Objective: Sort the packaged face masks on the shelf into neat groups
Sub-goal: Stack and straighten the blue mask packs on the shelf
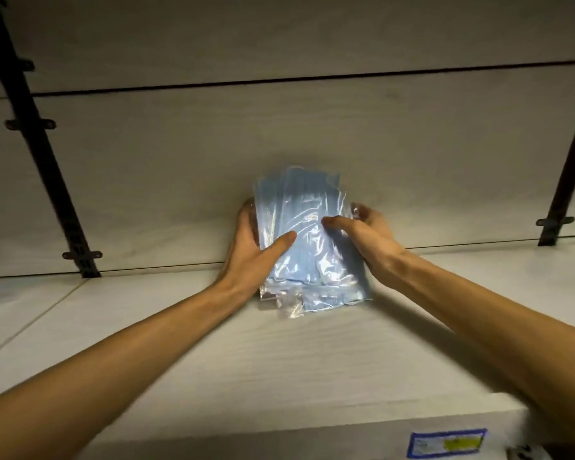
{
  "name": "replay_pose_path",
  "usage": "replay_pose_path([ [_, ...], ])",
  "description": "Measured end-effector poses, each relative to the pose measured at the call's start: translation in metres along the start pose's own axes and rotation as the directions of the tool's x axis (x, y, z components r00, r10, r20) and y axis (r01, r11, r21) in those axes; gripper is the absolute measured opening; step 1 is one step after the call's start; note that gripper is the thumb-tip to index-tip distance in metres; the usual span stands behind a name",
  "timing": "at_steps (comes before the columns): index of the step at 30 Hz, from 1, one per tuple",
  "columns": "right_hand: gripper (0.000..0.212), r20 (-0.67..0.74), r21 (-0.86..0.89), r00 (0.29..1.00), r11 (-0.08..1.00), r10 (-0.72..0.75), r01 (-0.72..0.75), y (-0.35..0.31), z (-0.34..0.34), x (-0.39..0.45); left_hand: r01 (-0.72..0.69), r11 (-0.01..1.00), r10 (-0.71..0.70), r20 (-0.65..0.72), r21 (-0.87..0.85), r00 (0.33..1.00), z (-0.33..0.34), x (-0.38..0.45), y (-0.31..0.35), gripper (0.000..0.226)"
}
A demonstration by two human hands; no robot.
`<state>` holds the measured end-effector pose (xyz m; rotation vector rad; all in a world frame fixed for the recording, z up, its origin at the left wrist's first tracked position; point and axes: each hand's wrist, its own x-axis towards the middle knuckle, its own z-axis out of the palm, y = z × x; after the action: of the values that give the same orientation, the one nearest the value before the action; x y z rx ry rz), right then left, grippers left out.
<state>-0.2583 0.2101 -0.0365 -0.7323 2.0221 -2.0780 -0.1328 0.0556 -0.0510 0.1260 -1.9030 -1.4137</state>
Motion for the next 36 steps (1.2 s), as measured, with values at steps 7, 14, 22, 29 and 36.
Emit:
replay_pose_path([
  [7,0.026,-0.018,0.141,1.000,0.990,0.005,-0.002,0.004,0.004,-0.014,0.341,0.920,-0.331,0.082,-0.195,0.940,-0.003,-0.002,-0.024,0.022],
  [14,0.023,0.095,0.150,0.995,0.989,-0.013,-0.002,-0.002,-0.002,-0.017,0.253,0.948,-0.231,0.127,-0.195,0.965,-0.013,-0.004,-0.020,0.041],
  [22,0.029,0.167,0.068,0.985,0.997,0.030,-0.042,-0.007,-0.014,-0.017,0.386,0.886,-0.376,0.091,-0.256,0.922,-0.025,0.003,-0.007,0.035],
  [29,0.025,0.129,0.024,0.986,0.994,0.105,-0.108,-0.010,-0.031,-0.010,0.366,0.918,-0.375,-0.037,-0.155,0.926,-0.038,0.004,-0.005,0.054],
  [36,0.039,0.150,0.034,0.987,0.998,0.052,-0.057,-0.013,-0.034,-0.010,0.327,0.934,-0.329,0.010,-0.141,0.944,-0.039,0.003,-0.004,0.038],
])
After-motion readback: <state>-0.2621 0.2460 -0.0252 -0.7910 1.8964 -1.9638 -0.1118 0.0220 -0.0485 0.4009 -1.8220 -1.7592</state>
